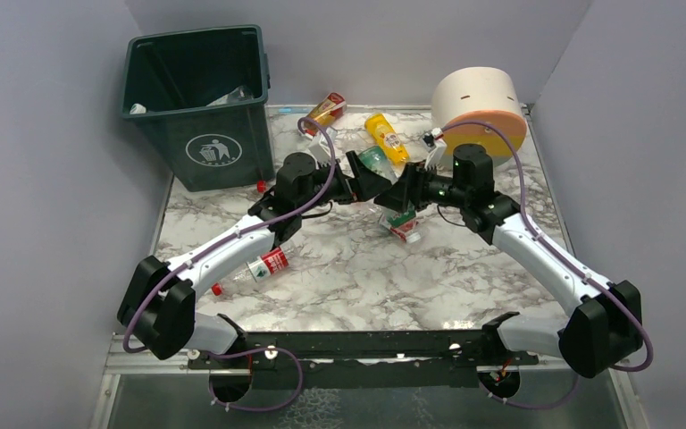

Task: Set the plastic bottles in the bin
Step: Pick up the plastic bottle at the center of the board.

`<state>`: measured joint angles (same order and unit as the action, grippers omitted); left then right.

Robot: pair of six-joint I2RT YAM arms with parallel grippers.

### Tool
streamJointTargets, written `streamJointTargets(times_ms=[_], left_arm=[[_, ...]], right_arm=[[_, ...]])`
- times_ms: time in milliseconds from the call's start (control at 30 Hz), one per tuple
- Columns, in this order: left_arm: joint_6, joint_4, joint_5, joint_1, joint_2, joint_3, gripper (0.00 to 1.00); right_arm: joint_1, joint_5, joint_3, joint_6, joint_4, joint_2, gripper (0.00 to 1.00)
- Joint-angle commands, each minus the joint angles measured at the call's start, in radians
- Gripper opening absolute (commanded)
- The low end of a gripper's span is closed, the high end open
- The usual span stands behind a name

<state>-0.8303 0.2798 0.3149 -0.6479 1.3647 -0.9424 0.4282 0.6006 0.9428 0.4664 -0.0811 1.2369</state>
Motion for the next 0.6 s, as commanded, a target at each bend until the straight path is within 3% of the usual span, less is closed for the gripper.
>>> streamJointTargets(times_ms=[0,267,567], left_arm=[[0.006,0.054,-0.044,-0.013,0.011,-0.039,0.99],[0.002,0.057,-0.063,-0.013,0.013,-0.035,0.98],[-0.012,0.053,-0.072,-0.013,0.017,-0.032,0.77]], right_arm=[[0.026,0.015,0.028,0.016,0.037,-0.020,0.66],[0.053,0.004,0.015,0.018,0.037,-0.028,0.66],[0.062,0.001,-0.001,0.020,0.039,-0.034,0.66]])
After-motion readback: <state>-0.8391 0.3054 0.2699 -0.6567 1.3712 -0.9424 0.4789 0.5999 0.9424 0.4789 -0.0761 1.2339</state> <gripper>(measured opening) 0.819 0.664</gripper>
